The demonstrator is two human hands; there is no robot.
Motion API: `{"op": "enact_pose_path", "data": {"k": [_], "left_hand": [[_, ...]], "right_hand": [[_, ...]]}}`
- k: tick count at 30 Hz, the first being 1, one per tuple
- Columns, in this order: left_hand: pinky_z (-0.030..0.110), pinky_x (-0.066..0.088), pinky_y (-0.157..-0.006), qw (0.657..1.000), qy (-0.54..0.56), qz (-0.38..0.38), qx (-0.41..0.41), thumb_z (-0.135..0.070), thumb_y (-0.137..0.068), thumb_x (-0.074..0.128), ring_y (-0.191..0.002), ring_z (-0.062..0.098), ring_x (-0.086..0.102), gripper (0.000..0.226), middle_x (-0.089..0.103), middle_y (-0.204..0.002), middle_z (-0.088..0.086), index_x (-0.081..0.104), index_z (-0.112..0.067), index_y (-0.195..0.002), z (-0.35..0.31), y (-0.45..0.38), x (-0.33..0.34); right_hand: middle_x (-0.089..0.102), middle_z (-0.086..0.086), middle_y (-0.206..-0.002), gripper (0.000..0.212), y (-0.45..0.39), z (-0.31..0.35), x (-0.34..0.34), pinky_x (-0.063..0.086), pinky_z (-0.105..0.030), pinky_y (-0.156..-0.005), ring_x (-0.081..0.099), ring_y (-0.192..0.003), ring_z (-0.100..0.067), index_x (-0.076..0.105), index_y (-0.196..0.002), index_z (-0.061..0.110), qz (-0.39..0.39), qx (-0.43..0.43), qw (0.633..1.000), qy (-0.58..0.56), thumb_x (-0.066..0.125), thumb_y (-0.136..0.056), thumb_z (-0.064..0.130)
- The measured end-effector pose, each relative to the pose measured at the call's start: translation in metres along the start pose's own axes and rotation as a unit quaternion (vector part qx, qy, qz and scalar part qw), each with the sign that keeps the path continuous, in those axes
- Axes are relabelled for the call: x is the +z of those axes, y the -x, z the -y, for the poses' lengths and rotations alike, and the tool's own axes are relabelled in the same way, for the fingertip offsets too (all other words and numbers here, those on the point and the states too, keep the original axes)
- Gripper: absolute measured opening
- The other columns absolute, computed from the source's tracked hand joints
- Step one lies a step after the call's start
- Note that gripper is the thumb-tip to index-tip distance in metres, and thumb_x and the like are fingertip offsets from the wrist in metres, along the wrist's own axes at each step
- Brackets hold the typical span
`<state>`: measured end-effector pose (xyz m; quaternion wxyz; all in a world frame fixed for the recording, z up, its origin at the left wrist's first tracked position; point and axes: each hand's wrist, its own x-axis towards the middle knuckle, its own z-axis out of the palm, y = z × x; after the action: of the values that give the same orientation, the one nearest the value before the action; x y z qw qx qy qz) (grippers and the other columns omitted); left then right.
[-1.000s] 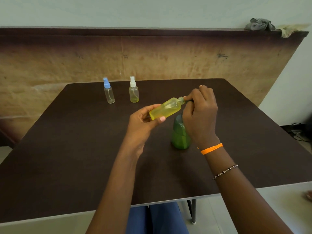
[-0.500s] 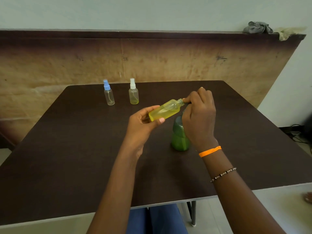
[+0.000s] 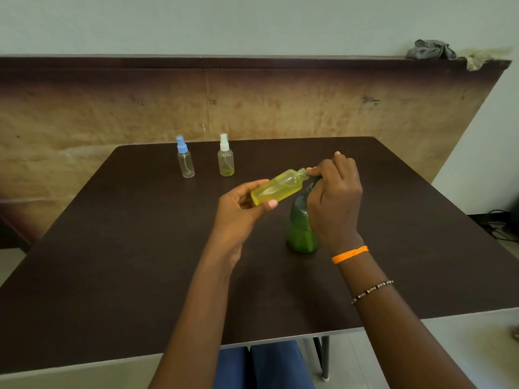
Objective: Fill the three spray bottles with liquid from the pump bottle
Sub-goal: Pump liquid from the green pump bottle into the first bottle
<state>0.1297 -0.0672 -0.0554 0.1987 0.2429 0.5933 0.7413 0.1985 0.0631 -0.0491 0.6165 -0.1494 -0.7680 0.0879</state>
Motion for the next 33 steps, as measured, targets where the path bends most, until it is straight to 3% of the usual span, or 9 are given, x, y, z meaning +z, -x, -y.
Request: {"op": "enact_pose_path", "data": {"k": [3, 7, 10, 15, 18, 20, 25, 27, 33], "left_hand": [[0.014, 0.049, -0.075, 1.0, -0.003, -0.001, 0.004, 0.002, -0.076, 0.07, -0.093, 0.006, 0.064, 0.036, 0.069, -0.099, -0.003, 0.065, -0.024, -0.099, -0.001, 0.0, -0.001], [0.014, 0.049, -0.075, 1.0, -0.01, -0.006, 0.001, 0.002, -0.076, 0.07, -0.094, 0.007, 0.064, 0.036, 0.069, -0.099, -0.003, 0.065, -0.025, -0.099, 0.0, -0.002, 0.0], [0.014, 0.049, -0.074, 1.0, -0.013, -0.008, 0.001, 0.002, -0.076, 0.07, -0.094, 0.006, 0.063, 0.036, 0.069, -0.099, -0.003, 0.065, -0.024, -0.1, -0.001, -0.003, -0.001], [0.016, 0.049, -0.075, 1.0, -0.009, -0.005, 0.004, 0.002, -0.076, 0.07, -0.093, 0.008, 0.063, 0.036, 0.07, -0.098, -0.003, 0.065, -0.025, -0.099, -0.001, -0.001, -0.002], [0.018, 0.049, -0.078, 1.0, -0.012, -0.003, 0.006, 0.001, -0.076, 0.071, -0.096, 0.009, 0.063, 0.035, 0.07, -0.101, -0.001, 0.065, -0.025, -0.099, -0.002, -0.001, -0.003], [0.017, 0.049, -0.078, 1.0, -0.008, -0.004, 0.006, 0.001, -0.076, 0.07, -0.096, 0.009, 0.063, 0.035, 0.07, -0.101, -0.001, 0.065, -0.025, -0.099, -0.002, 0.0, -0.002], [0.017, 0.05, -0.078, 1.0, -0.006, 0.005, 0.001, 0.003, -0.076, 0.069, -0.094, 0.008, 0.063, 0.036, 0.07, -0.1, -0.001, 0.065, -0.023, -0.1, 0.002, 0.0, 0.001], [0.017, 0.051, -0.079, 1.0, -0.003, 0.001, 0.0, 0.003, -0.076, 0.069, -0.094, 0.009, 0.063, 0.035, 0.069, -0.1, 0.0, 0.065, -0.022, -0.101, 0.003, 0.0, -0.001], [0.017, 0.049, -0.078, 1.0, -0.007, 0.004, 0.002, 0.002, -0.076, 0.07, -0.095, 0.008, 0.064, 0.036, 0.07, -0.102, 0.0, 0.065, -0.022, -0.102, 0.0, -0.003, -0.003]], "right_hand": [[0.054, -0.018, -0.071, 0.024, -0.004, 0.004, -0.001, 0.042, -0.032, -0.07, 0.048, -0.069, -0.032, 0.06, -0.067, -0.003, 0.004, -0.002, 1.0, 0.017, 0.037, -0.077, -0.003], [0.054, -0.018, -0.069, 0.026, 0.006, -0.002, 0.007, 0.044, -0.036, -0.096, 0.043, -0.071, -0.027, 0.061, -0.07, -0.004, -0.027, -0.008, 0.999, 0.016, 0.038, -0.082, -0.006], [0.053, -0.017, -0.068, 0.028, 0.008, -0.003, 0.008, 0.04, -0.034, -0.102, 0.04, -0.067, -0.025, 0.061, -0.07, -0.004, -0.037, -0.008, 0.999, 0.011, 0.038, -0.084, -0.006], [0.051, -0.016, -0.069, 0.02, 0.0, 0.006, 0.0, 0.045, -0.038, -0.088, 0.041, -0.07, -0.025, 0.055, -0.066, -0.001, 0.013, -0.006, 1.0, 0.002, 0.04, -0.077, 0.003], [0.048, -0.013, -0.068, 0.016, -0.009, 0.013, -0.004, 0.039, -0.032, -0.068, 0.043, -0.067, -0.028, 0.051, -0.063, 0.002, 0.04, -0.001, 0.999, -0.002, 0.042, -0.075, 0.009], [0.049, -0.012, -0.07, 0.013, -0.006, 0.013, -0.004, 0.034, -0.028, -0.063, 0.044, -0.068, -0.027, 0.052, -0.066, 0.002, 0.041, 0.006, 0.999, -0.006, 0.045, -0.074, 0.009], [0.058, -0.02, -0.08, 0.022, 0.019, 0.004, 0.0, 0.041, -0.033, -0.091, 0.056, -0.076, -0.04, 0.064, -0.082, -0.007, -0.01, 0.003, 1.0, -0.012, 0.046, -0.071, -0.001], [0.058, -0.02, -0.08, 0.024, 0.02, 0.006, 0.003, 0.04, -0.032, -0.094, 0.055, -0.076, -0.04, 0.064, -0.083, -0.007, -0.012, 0.012, 1.0, -0.016, 0.044, -0.071, -0.002], [0.054, -0.017, -0.075, 0.019, 0.0, 0.007, -0.002, 0.041, -0.032, -0.076, 0.047, -0.074, -0.031, 0.06, -0.072, -0.003, 0.026, 0.016, 0.999, -0.014, 0.042, -0.076, 0.002]]}}
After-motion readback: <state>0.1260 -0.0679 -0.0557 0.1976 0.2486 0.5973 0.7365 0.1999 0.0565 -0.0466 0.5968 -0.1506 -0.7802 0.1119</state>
